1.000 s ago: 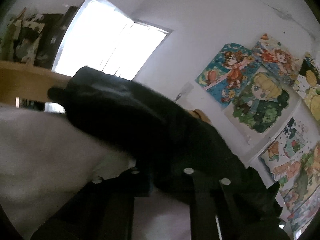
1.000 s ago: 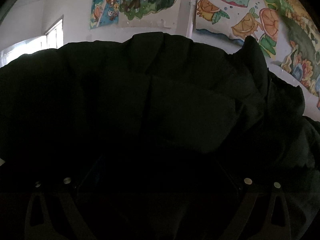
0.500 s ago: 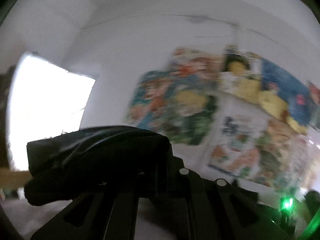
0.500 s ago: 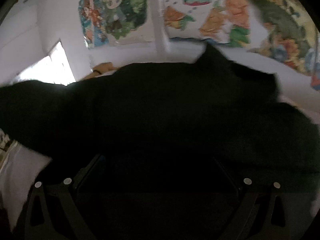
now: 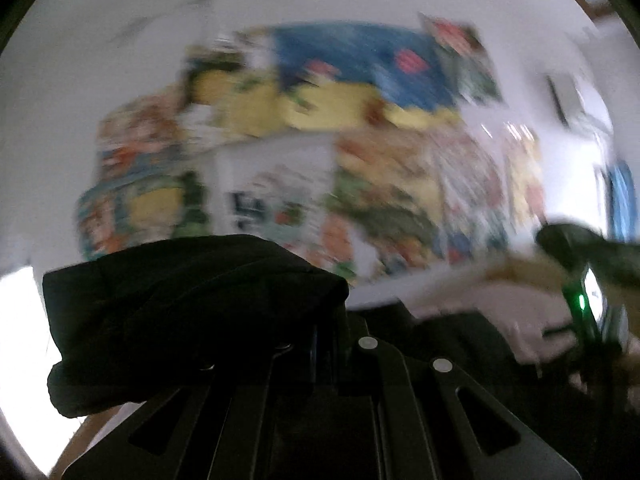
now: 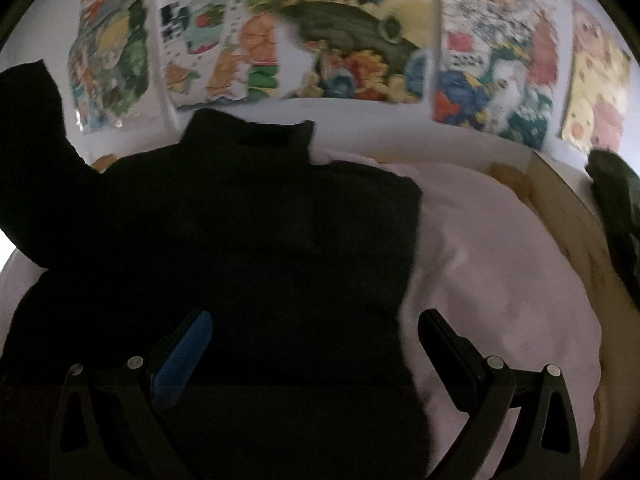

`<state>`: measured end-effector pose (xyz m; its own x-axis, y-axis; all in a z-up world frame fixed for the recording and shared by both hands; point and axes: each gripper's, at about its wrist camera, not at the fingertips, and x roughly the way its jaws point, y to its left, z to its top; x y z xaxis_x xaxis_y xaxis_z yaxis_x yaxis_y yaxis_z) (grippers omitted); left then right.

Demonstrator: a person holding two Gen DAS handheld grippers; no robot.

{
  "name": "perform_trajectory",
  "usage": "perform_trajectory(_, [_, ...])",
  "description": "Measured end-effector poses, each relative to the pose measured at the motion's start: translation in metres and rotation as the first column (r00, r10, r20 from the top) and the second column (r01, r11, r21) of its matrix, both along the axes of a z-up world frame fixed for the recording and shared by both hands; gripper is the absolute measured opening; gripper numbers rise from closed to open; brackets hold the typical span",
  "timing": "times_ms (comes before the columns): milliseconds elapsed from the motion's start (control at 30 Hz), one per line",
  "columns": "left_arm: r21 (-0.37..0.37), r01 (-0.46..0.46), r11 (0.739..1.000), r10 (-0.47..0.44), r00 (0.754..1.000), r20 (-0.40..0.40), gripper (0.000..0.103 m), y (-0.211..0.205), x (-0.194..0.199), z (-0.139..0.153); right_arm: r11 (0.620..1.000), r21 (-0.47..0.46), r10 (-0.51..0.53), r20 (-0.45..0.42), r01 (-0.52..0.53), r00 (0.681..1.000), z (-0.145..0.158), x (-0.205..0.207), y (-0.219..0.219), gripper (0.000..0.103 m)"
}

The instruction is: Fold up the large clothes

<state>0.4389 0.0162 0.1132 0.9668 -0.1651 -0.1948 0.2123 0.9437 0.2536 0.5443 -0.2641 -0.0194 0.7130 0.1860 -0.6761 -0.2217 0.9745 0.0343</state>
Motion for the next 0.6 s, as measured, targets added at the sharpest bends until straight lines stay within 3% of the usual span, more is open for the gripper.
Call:
perform_trajectory(133, [0.106, 0.078, 0.991, -0.063, 0.989, -0.134, 0.003, -0.056, 0.034, -0.037, 1.000, 0.026, -0.005, 0.028, 0.004, 1.000, -0.003, 0.000, -0.018, 0.103])
perform_trajectory(367, [0.212, 0.158, 0.964, -0.088, 0.948, -0.307, 0.003, -0.123, 0.080, -0.130, 0.999, 0.005, -0.043, 0.016, 0.043, 0.999, -0.025, 0.008, -0.050, 0.103])
perform_trajectory(433, [0.205, 0.170, 0.964, -0.092, 0.935, -0.343, 0.003, -0.129, 0.091, -0.148, 0.998, 0.012, -0.063, 0.000, 0.063, 0.998, -0.032, 0.011, -0.063, 0.103])
perform_trajectory(600, [0.103, 0.221, 0.970, -0.159, 0.894, -0.418, 0.003, -0.120, 0.105, -0.178, 0.994, 0.011, -0.106, -0.035, 0.106, 0.994, -0.050, 0.014, -0.088, 0.103])
